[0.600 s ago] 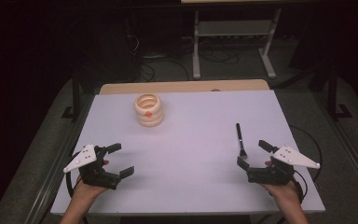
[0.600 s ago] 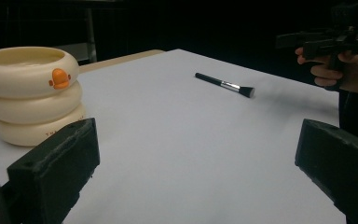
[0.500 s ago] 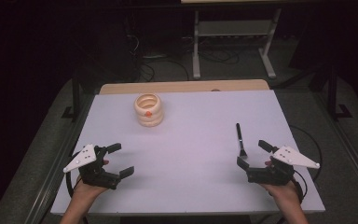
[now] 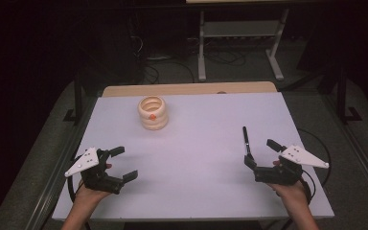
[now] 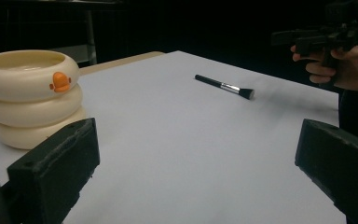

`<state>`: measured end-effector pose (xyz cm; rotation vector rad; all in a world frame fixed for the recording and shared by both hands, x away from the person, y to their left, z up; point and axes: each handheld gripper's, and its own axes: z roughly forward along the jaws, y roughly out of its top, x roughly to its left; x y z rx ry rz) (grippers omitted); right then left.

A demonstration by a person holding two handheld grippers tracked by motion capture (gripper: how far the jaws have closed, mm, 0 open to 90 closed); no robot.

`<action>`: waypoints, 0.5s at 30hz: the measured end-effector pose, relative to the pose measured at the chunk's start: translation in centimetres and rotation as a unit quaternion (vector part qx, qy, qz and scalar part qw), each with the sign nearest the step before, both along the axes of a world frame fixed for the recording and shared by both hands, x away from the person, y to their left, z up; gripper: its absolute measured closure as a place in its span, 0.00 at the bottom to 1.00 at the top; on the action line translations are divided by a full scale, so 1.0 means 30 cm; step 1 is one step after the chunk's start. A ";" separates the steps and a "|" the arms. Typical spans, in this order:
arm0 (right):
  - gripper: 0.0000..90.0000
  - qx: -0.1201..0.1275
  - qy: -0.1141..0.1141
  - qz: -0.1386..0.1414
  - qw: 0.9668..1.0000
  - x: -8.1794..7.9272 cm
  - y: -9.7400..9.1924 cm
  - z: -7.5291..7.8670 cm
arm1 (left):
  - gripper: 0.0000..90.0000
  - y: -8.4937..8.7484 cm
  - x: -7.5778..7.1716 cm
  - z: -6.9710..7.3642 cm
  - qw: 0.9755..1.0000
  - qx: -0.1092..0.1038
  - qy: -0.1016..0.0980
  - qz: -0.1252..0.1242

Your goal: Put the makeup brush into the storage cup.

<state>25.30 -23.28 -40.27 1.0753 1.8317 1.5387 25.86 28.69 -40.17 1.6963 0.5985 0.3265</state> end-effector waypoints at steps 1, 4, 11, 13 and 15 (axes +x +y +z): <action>0.00 0.002 0.000 -0.003 1.000 0.002 0.000 0.002 | 0.00 0.000 -0.001 0.000 1.000 -0.001 0.000 -0.001; 0.00 -0.002 -0.002 -0.006 1.000 0.008 0.004 0.008 | 0.00 0.000 -0.001 -0.002 1.000 -0.001 -0.001 -0.002; 0.00 -0.009 -0.012 -0.005 1.000 0.023 0.021 0.025 | 0.00 -0.003 -0.007 0.000 1.000 -0.002 -0.004 -0.004; 0.00 -0.013 -0.012 -0.006 1.000 0.033 0.026 0.027 | 0.00 -0.005 -0.009 0.000 1.000 -0.002 -0.005 -0.005; 0.00 -0.013 -0.011 -0.007 1.000 0.040 0.028 0.028 | 0.00 -0.003 -0.009 0.000 1.000 0.000 -0.006 -0.004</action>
